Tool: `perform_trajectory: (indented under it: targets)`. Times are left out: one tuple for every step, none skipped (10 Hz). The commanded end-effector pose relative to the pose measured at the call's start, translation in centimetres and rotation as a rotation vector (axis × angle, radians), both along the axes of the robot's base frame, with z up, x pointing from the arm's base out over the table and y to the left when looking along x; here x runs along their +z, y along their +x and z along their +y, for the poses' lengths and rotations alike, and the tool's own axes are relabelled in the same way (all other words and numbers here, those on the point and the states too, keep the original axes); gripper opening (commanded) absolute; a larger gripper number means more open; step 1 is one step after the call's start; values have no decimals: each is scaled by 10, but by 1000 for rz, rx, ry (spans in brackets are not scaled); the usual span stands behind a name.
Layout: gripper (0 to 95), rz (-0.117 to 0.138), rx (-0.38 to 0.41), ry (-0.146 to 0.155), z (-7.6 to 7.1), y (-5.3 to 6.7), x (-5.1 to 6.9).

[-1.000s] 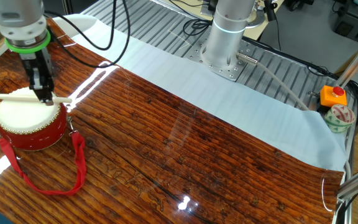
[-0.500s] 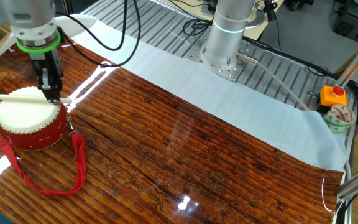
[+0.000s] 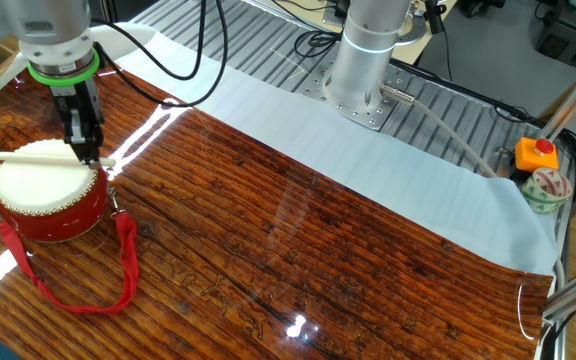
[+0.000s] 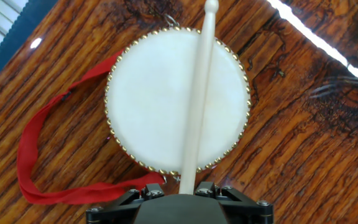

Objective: Play the drum

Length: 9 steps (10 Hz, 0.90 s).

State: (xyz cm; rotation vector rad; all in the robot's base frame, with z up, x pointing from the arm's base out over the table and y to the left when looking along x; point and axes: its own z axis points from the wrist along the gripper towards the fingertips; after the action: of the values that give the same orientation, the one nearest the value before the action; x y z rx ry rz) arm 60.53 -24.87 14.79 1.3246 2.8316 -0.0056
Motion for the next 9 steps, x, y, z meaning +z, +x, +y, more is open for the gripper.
perform_trajectory:
  targets:
    - [380, -1, -1, 4, 4, -7, 1]
    - [380, 3, 2, 14, 4, -7, 0]
    - [380, 3, 4, 16, 4, -7, 0]
    - [380, 3, 7, 17, 5, -7, 0]
    - [380, 2, 9, 17, 5, -7, 0]
    - [380, -1, 16, 14, 5, -7, 0]
    - [380, -7, 24, 14, 5, -7, 0]
    - [380, -9, 23, 13, 5, -7, 0]
    - [380, -9, 22, 14, 5, -7, 0]
